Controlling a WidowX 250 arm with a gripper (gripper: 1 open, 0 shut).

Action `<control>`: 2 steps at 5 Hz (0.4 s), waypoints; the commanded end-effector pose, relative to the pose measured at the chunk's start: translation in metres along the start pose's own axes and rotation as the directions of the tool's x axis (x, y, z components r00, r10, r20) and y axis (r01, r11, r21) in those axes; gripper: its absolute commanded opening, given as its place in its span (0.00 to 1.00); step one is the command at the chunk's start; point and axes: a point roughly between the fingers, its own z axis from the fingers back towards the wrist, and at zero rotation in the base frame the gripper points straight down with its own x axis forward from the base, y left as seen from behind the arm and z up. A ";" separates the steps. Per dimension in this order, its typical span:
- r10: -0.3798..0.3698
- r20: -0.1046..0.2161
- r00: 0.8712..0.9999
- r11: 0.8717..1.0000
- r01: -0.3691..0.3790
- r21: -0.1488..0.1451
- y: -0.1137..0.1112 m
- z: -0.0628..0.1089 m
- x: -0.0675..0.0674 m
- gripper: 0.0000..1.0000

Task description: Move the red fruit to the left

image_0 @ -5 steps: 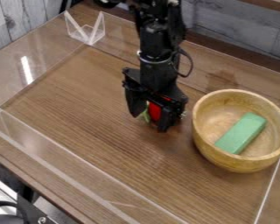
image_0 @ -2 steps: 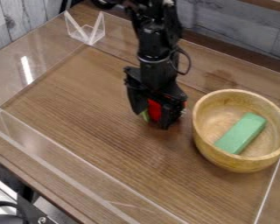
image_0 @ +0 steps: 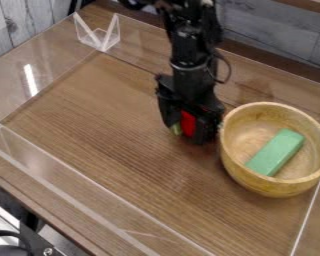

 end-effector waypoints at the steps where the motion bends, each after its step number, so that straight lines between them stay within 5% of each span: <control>1: -0.037 0.062 0.997 0.999 0.036 0.008 0.015 0.017 0.010 1.00; 2: -0.049 0.071 0.996 0.999 0.048 0.006 0.021 0.010 0.011 1.00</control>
